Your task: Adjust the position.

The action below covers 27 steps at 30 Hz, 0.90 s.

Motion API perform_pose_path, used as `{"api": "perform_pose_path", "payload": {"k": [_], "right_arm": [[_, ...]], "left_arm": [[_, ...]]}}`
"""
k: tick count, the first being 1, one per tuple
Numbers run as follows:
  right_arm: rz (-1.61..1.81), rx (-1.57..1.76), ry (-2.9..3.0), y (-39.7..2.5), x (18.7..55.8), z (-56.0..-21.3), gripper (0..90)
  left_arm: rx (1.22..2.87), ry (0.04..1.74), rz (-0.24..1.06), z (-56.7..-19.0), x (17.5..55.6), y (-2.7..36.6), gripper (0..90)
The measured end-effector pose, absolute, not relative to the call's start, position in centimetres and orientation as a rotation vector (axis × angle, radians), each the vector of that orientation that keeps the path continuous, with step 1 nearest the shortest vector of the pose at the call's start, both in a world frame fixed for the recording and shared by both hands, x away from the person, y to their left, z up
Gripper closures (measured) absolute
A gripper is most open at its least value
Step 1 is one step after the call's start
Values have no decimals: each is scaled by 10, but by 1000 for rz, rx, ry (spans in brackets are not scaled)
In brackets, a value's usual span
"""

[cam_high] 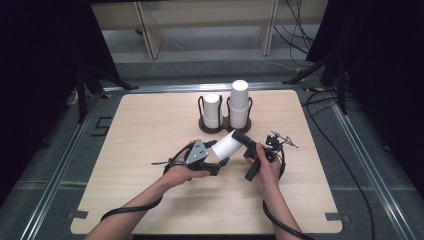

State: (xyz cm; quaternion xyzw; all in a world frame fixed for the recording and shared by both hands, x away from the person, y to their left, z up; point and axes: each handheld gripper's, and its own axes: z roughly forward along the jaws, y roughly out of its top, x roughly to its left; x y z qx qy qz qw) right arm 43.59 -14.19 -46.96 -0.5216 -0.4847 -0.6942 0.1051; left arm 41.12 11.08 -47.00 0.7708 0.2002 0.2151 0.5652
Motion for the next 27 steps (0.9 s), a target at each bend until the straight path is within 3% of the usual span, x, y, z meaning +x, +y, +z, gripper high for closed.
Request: {"api": "perform_pose_path", "payload": {"k": [27], "right_arm": [[-2195,-1502,-1525,-158,439,-454,302]], "left_arm": [[1823,462,435,-466,406,124,288]]}}
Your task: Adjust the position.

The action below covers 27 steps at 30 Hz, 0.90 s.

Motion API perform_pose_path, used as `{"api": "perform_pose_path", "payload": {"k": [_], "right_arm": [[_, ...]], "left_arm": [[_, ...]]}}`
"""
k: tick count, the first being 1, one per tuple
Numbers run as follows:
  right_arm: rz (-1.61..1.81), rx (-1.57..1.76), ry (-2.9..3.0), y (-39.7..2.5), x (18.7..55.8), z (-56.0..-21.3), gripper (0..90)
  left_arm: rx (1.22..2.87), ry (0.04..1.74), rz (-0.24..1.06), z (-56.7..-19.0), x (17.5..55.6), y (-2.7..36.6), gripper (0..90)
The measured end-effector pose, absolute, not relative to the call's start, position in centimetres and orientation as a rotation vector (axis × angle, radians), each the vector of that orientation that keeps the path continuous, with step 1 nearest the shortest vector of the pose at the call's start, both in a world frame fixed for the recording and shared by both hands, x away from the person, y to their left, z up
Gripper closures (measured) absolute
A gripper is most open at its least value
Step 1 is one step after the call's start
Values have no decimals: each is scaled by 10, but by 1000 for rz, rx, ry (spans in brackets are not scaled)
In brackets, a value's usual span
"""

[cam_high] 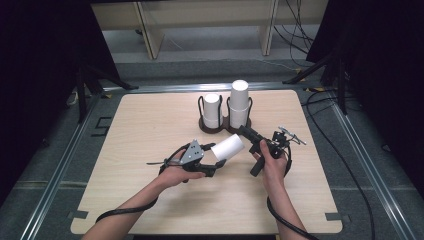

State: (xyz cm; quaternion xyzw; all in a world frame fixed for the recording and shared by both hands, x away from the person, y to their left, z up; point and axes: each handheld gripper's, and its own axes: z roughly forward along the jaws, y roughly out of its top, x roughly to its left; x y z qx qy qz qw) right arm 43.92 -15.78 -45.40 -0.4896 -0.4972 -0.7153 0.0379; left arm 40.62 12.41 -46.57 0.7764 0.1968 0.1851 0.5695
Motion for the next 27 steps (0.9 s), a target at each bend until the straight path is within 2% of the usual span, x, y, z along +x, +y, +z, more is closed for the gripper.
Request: {"api": "perform_pose_path", "payload": {"k": [11,27], "right_arm": [[-2185,-1524,-1843,-175,432,-453,305],[-2018,-1330,-2344,-176,419,-457,308]], "left_arm": [[1887,434,442,-459,404,152,291],[1983,337,405,-443,399,183,295]]}}
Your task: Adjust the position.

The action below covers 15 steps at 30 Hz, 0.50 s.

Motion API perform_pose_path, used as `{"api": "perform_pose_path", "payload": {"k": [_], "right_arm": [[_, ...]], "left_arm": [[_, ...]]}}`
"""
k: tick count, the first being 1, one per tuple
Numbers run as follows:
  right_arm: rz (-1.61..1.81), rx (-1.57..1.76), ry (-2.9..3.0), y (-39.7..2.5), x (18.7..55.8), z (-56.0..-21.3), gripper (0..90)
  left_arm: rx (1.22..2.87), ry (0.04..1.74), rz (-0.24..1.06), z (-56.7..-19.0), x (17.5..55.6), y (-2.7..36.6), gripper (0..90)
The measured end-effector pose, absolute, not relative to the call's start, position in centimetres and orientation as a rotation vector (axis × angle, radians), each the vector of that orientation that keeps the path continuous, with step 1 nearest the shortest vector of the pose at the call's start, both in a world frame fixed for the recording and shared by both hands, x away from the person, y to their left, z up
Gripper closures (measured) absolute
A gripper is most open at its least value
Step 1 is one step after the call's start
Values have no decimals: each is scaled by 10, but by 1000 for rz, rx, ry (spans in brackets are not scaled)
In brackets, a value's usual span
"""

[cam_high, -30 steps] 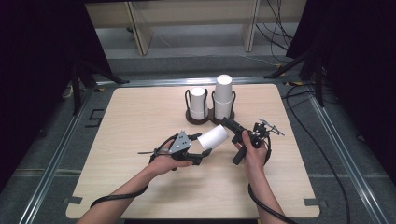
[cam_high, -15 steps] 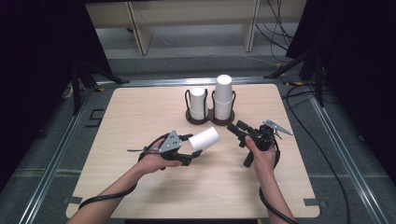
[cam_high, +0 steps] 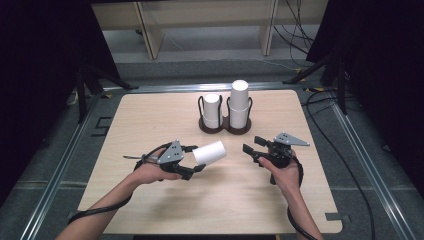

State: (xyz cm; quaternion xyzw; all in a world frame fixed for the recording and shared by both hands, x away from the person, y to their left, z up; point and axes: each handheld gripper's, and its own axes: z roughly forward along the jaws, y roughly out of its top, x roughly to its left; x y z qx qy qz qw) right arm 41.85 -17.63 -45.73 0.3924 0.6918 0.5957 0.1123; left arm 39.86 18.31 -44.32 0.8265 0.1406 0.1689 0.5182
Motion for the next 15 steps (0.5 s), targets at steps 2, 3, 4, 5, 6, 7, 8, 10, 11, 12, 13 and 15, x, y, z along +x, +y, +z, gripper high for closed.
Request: {"api": "perform_pose_path", "payload": {"k": [2,3,4,5,6,7,8,10,11,12,13,15], "right_arm": [[1752,1120,2026,-175,419,-458,308],[1738,1118,2064,-174,417,-458,306],[1732,1074,2071,-173,418,-459,306],[1710,1079,2095,-172,417,-459,305],[1723,1063,2102,-172,416,-459,305],[1729,1076,2110,-171,416,-460,305],[1729,1075,2112,-171,416,-460,305],[1709,1101,2131,-170,413,-458,305],[1707,1026,2125,-170,416,-459,305],[1700,1016,2140,-169,415,-458,305],[1660,995,2159,-169,414,-457,304],[1663,948,2173,-166,413,-457,304]], "left_arm": [[1981,336,406,-443,399,184,298],[1994,325,404,-441,399,187,299],[1987,323,401,-441,399,187,300],[1997,322,399,-439,399,188,301],[1998,316,406,-439,399,189,303],[1996,315,398,-438,399,189,305],[2000,303,399,-438,399,189,306],[2002,305,391,-437,399,189,308],[2013,295,385,-436,399,190,309],[2020,287,383,-435,400,190,309],[2028,280,387,-435,400,190,309],[2048,260,392,-432,401,191,310]]}}
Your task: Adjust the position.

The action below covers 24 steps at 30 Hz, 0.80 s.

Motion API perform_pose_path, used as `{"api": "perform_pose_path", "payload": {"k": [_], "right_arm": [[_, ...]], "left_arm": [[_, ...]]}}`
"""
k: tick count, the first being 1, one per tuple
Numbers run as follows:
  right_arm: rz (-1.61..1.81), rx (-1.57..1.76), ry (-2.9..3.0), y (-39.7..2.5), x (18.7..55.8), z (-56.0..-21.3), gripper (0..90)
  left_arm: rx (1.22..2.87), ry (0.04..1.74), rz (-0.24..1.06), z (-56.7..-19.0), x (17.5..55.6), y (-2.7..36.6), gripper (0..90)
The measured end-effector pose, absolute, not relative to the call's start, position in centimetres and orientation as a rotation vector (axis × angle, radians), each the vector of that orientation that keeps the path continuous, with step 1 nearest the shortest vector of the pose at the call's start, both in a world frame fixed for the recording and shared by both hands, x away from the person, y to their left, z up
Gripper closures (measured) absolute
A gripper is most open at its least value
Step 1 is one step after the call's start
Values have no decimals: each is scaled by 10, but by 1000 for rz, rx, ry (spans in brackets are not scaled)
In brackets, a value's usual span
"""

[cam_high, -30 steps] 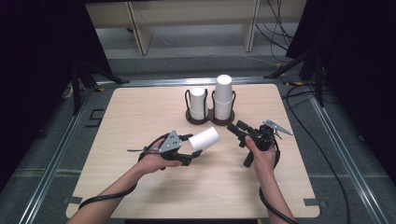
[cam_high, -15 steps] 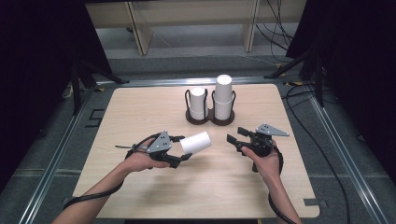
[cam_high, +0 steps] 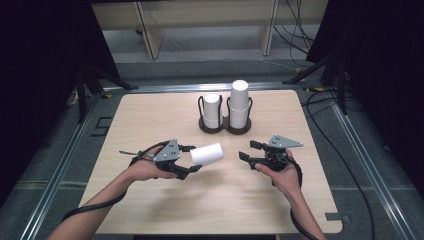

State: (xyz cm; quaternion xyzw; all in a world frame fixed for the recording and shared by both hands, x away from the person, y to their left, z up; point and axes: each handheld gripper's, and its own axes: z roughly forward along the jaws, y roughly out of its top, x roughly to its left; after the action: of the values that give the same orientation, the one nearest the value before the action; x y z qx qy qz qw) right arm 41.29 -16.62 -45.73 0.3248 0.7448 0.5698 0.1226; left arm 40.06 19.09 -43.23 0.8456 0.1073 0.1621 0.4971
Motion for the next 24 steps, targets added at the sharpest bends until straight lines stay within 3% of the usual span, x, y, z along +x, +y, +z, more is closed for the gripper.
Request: {"api": "perform_pose_path", "payload": {"k": [24], "right_arm": [[1542,712,2348,-153,408,-458,300]], "left_arm": [[2222,96,409,-413,405,194,320]]}}
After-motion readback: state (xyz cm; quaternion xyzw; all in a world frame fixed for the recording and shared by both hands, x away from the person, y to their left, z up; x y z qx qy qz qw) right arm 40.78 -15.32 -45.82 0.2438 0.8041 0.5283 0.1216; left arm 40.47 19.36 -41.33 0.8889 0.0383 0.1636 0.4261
